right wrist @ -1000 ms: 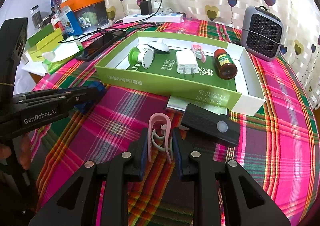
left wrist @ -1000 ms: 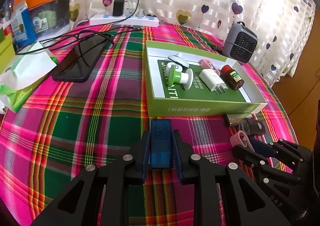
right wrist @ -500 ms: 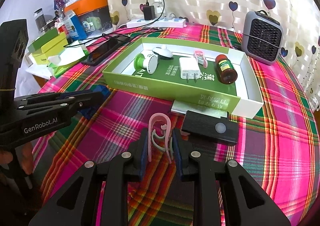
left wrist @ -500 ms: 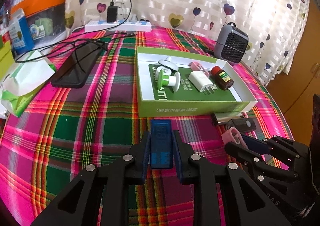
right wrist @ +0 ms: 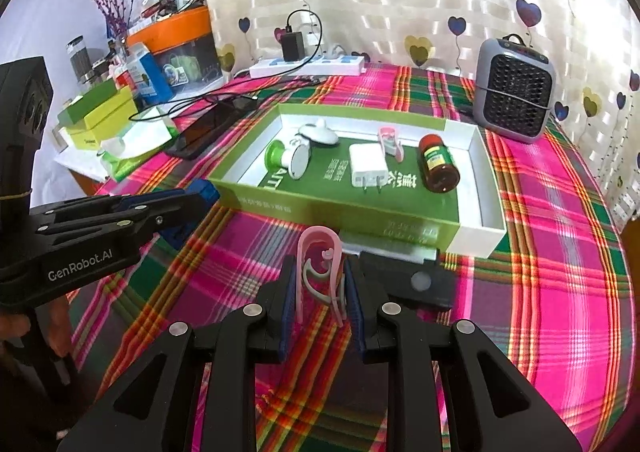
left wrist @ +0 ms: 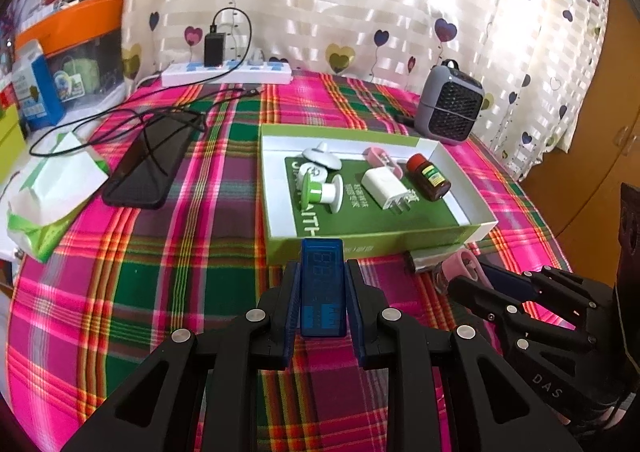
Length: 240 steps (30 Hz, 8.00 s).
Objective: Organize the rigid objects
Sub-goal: 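Carry the blue USB stick and pink hook with both tools toward the lid, then lower the blue USB stick with the left tool while the right tool lowers the pink hook into the lid, then open both tools releasing the USB stick and hook, then lift away, then move the left tool toward the silver metal case while the right tool approaches the black device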
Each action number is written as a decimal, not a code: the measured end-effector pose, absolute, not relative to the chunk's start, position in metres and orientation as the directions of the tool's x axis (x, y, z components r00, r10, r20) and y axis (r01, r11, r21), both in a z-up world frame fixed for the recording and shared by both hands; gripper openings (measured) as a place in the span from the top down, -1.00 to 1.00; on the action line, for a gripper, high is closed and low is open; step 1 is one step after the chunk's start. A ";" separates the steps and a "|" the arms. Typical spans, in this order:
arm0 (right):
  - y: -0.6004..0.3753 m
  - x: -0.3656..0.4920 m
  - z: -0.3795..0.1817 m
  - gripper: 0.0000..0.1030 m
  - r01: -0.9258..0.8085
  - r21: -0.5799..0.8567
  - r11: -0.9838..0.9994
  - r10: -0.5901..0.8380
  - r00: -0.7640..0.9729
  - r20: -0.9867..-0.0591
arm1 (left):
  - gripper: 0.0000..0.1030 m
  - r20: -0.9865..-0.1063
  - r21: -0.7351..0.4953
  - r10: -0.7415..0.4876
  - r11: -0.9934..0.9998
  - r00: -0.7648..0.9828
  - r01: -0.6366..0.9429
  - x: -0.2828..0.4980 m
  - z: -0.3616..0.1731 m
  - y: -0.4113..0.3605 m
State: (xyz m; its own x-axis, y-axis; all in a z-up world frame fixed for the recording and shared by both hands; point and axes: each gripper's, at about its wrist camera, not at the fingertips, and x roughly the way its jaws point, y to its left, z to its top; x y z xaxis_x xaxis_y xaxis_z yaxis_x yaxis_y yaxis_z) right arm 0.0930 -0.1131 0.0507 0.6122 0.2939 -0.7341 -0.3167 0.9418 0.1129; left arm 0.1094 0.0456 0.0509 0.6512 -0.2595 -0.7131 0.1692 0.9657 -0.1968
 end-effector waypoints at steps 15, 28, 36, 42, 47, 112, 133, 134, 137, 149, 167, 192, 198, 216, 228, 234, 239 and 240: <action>-0.129 0.118 0.070 0.53 -0.279 0.119 0.953 0.277 0.640 -0.717 | 0.59 -0.708 -0.212 -0.288 0.958 0.645 0.195 0.136 0.059 0.037; -0.153 0.161 0.067 0.53 -0.219 0.156 0.963 0.262 0.634 -0.728 | 0.59 -0.710 -0.230 -0.323 0.946 0.625 0.227 0.170 0.056 0.014; -0.156 0.187 0.058 0.53 -0.217 0.182 0.959 0.279 0.615 -0.737 | 0.59 -0.724 -0.229 -0.327 0.944 0.607 0.235 0.190 0.049 0.000; -0.153 0.201 0.050 0.53 -0.225 0.183 0.957 0.284 0.595 -0.752 | 0.59 -0.737 -0.224 -0.324 0.945 0.594 0.237 0.201 0.042 -0.008; -0.153 0.209 0.044 0.53 -0.225 0.187 0.956 0.286 0.582 -0.761 | 0.59 -0.747 -0.216 -0.313 0.949 0.587 0.231 0.207 0.035 -0.010; -0.154 0.212 0.028 0.34 -0.191 0.157 0.969 0.241 0.583 -0.776 | 0.31 -0.776 -0.136 -0.229 0.971 0.587 0.199 0.208 0.026 -0.014; -0.166 0.167 0.049 0.33 -0.166 0.174 0.971 0.240 0.640 -0.730 | 0.31 -0.734 -0.168 -0.253 0.967 0.630 0.192 0.166 0.045 0.004; -0.167 0.164 0.050 0.33 -0.164 0.174 0.971 0.239 0.643 -0.728 | 0.31 -0.732 -0.173 -0.255 0.966 0.632 0.190 0.164 0.045 0.005; -0.172 0.155 0.052 0.33 -0.154 0.176 0.972 0.233 0.652 -0.721 | 0.31 -0.729 -0.182 -0.261 0.965 0.633 0.188 0.158 0.044 0.009; -0.178 0.121 0.048 0.33 -0.201 0.176 0.964 0.266 0.653 -0.709 | 0.31 -0.726 -0.212 -0.283 0.959 0.627 0.186 0.135 0.040 0.020; -0.167 0.101 0.033 0.15 -0.318 0.232 0.919 0.382 0.577 -0.722 | 0.31 -0.734 -0.232 -0.300 0.954 0.610 0.191 0.120 0.033 0.024; -0.166 0.111 0.034 0.13 -0.473 0.210 0.856 0.462 0.514 -0.723 | 0.31 -0.760 -0.242 -0.308 0.951 0.572 0.190 0.124 0.024 0.020; -0.170 0.116 0.037 0.13 -0.457 0.187 0.869 0.442 0.551 -0.708 | 0.31 -0.761 -0.244 -0.309 0.951 0.570 0.190 0.123 0.023 0.020; -0.169 0.122 0.025 0.10 -0.539 0.297 0.788 0.553 0.410 -0.725 | 0.31 -0.771 -0.244 -0.314 0.949 0.554 0.199 0.125 0.018 0.015; -0.140 0.110 0.019 0.10 -0.584 0.117 0.803 0.429 0.431 -0.794 | 0.31 -0.777 -0.260 -0.347 0.937 0.526 0.234 0.135 0.015 0.006; -0.140 0.107 0.017 0.14 -0.537 0.082 0.839 0.379 0.470 -0.797 | 0.31 -0.774 -0.277 -0.377 0.924 0.508 0.263 0.141 0.015 -0.001; -0.150 0.105 0.017 0.45 -0.496 0.082 0.864 0.357 0.490 -0.795 | 0.31 -0.783 -0.282 -0.389 0.917 0.486 0.281 0.146 0.011 -0.009; -0.151 0.105 0.017 0.45 -0.491 0.076 0.868 0.350 0.494 -0.796 | 0.31 -0.784 -0.283 -0.391 0.917 0.482 0.283 0.146 0.011 -0.009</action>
State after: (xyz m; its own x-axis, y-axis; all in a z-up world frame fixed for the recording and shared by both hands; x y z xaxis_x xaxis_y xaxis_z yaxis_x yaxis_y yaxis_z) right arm 0.1046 -0.1505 0.0173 0.4944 0.3495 -0.7958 -0.4908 0.8679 0.0762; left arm 0.1462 -0.0093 0.0106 0.4819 -0.3905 -0.7844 0.2828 0.9166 -0.2826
